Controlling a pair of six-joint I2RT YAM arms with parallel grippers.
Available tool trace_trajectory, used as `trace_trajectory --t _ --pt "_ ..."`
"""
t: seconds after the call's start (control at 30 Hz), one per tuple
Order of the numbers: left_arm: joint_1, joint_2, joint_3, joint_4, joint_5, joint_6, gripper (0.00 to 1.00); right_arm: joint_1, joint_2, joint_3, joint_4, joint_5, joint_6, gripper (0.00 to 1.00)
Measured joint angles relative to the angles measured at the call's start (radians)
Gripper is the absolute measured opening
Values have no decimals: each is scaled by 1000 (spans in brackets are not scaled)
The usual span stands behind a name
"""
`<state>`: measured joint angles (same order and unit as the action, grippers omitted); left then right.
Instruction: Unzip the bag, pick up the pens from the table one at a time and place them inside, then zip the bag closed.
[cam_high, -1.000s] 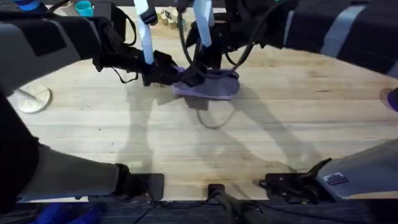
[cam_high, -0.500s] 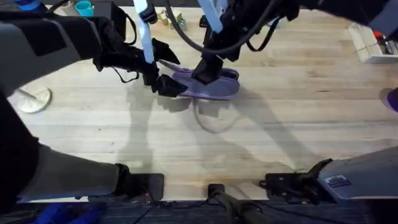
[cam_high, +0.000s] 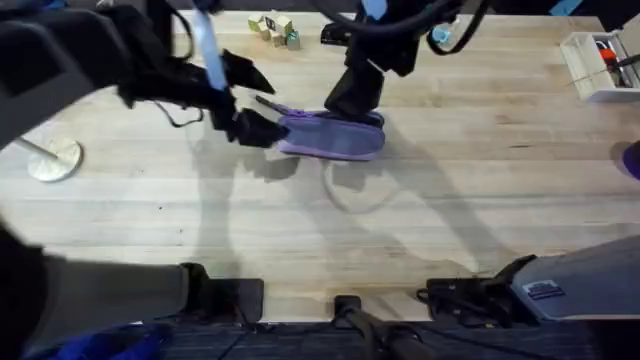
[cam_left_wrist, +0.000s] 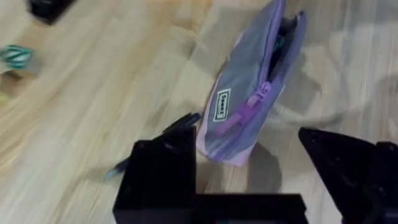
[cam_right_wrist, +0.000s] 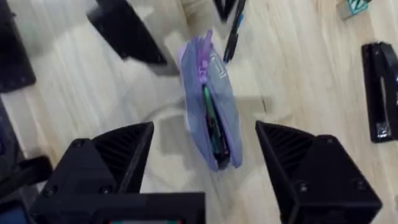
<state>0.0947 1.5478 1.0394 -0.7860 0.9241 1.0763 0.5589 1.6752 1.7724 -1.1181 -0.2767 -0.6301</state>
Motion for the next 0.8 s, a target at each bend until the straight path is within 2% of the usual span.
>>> trace_trajectory --t 0.2,0.37,0.5,0.63,0.67,0.8 --pt "104 -140 15 -95 6 0 993 -25 0 10 -50 4 -15 995" --pt "171 -226 15 -146 7 1 993 -28 0 10 -50 54 -44 995" --pt "201 -270 15 -174 7 1 993 -28 0 10 -50 78 -54 995" --pt "204 -274 16 -186 7 0 993 -28 0 10 -50 87 -58 995" --pt "204 -274 16 -187 7 0 993 -28 0 10 -50 89 -61 968" --pt "205 -274 16 -188 7 0 993 -28 0 10 -50 94 -68 374"
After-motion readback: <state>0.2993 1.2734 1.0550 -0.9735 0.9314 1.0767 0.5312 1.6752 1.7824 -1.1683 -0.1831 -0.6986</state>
